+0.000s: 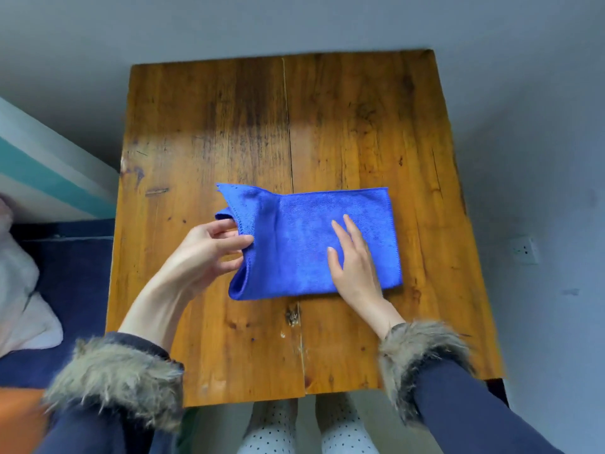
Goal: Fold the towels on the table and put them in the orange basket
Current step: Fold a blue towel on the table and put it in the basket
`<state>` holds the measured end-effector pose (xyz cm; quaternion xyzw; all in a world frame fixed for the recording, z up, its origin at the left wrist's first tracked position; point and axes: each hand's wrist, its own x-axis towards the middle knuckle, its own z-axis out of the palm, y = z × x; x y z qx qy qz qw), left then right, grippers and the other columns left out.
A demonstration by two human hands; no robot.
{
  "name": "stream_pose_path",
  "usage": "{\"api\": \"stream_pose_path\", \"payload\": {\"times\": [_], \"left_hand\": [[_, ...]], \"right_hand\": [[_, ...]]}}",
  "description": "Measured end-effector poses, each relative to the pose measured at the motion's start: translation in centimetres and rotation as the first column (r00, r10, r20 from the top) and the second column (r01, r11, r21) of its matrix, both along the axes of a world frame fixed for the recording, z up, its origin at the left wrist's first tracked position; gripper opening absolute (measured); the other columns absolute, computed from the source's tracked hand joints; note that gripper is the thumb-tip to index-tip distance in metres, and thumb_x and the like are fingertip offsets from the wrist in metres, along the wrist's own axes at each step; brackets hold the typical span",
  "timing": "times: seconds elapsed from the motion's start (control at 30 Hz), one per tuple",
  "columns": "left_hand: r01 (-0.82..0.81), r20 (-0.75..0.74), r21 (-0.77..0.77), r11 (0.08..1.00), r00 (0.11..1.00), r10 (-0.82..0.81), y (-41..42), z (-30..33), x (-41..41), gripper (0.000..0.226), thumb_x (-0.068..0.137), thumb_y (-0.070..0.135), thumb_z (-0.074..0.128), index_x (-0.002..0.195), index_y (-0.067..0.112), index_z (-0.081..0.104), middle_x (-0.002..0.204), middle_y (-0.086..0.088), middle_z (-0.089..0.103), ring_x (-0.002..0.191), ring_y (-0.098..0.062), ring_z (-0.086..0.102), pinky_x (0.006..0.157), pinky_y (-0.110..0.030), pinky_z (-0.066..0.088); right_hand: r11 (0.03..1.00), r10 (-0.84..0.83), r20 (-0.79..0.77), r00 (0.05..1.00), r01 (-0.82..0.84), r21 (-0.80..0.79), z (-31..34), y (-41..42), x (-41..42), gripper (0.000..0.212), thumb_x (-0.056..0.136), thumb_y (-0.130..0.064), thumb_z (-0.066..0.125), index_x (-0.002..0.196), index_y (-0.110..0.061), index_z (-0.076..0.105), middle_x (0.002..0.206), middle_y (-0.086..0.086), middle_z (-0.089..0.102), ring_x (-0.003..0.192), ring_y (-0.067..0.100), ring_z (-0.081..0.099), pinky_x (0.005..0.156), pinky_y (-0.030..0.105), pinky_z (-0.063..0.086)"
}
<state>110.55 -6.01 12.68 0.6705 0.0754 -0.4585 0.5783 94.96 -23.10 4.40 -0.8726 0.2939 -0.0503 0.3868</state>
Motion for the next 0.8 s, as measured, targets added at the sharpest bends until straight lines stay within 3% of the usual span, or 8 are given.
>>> {"api": "stream_pose_path", "payload": {"times": [0.1,0.17,0.27,0.33,0.47,0.6,0.8], "left_hand": [[-0.058,0.034,0.01,0.998,0.998,0.058,-4.0,1.3,-1.7,0.041,0.082,-0.002,0.064,0.121,0.006,0.056,0.098,-0.009,0.067,0.083,-0.018,0.065,0.067,-0.027,0.052],[-0.092,0.1,0.038,0.995,0.991,0.088,-7.5,1.7,-3.4,0.047,0.08,-0.003,0.066,0.123,0.007,0.051,0.097,-0.01,0.06,0.08,-0.018,0.061,0.063,-0.024,0.05],[-0.064,0.279,0.11,0.992,0.96,0.031,-12.7,0.9,-6.6,0.043,0.079,-0.002,0.067,0.114,0.016,0.05,0.077,0.003,0.051,0.065,-0.009,0.054,0.05,-0.018,0.048],[-0.003,0.4,0.194,0.981,0.913,-0.076,-15.7,-0.5,-8.9,0.04,0.08,0.001,0.064,0.113,0.019,0.048,0.073,0.007,0.048,0.065,-0.011,0.052,0.055,-0.024,0.047],[0.114,0.498,0.321,0.94,0.824,-0.27,-19.1,-3.7,-11.8,0.035,0.082,0.001,0.056,0.107,0.018,0.04,0.077,0.007,0.047,0.082,-0.019,0.052,0.07,-0.036,0.045],[0.13,0.548,0.368,0.921,0.77,-0.328,-20.1,-5.4,-12.3,0.035,0.08,-0.001,0.054,0.101,0.019,0.035,0.081,0.005,0.049,0.081,-0.018,0.05,0.069,-0.034,0.044],[0.192,0.603,0.365,0.911,0.697,-0.389,-20.6,-6.9,-12.8,0.039,0.079,-0.005,0.051,0.104,0.02,0.033,0.111,-0.002,0.049,0.085,-0.018,0.048,0.068,-0.018,0.03]], "right_hand": [[0.99,-0.086,0.062,0.994,0.078,0.12,0.5,-2.3,-2.9,0.038,0.093,-0.006,0.048,0.131,-0.008,0.05,0.136,0.007,0.048,0.121,0.021,0.05,0.103,0.028,0.038],[0.963,-0.171,0.082,0.982,0.148,0.224,0.6,-3.9,-4.3,0.03,0.093,-0.002,0.047,0.121,-0.006,0.057,0.118,0.005,0.058,0.105,0.021,0.06,0.088,0.026,0.047],[0.865,-0.278,0.006,0.961,0.248,0.435,0.3,-5.8,-5.6,0.023,0.094,-0.004,0.046,0.112,-0.009,0.061,0.104,0.004,0.065,0.091,0.015,0.065,0.084,0.032,0.051],[0.801,-0.308,-0.045,0.95,0.284,0.527,-0.1,-6.6,-6.1,0.024,0.096,-0.006,0.044,0.112,-0.01,0.061,0.101,0.004,0.065,0.082,0.009,0.063,0.086,0.036,0.052],[0.749,-0.317,-0.097,0.944,0.311,0.584,-1.0,-7.9,-7.0,0.025,0.097,-0.009,0.043,0.116,-0.008,0.06,0.098,0.001,0.064,0.082,0.013,0.063,0.086,0.035,0.053],[0.704,-0.318,-0.117,0.941,0.317,0.636,-1.5,-9.0,-7.5,0.025,0.097,-0.01,0.043,0.116,-0.01,0.059,0.094,-0.001,0.064,0.076,0.008,0.063,0.078,0.026,0.054],[0.662,-0.307,-0.11,0.945,0.295,0.689,-1.6,-9.6,-7.7,0.025,0.098,-0.015,0.043,0.116,-0.011,0.06,0.093,-0.006,0.064,0.079,0.005,0.064,0.071,0.018,0.055]]}}
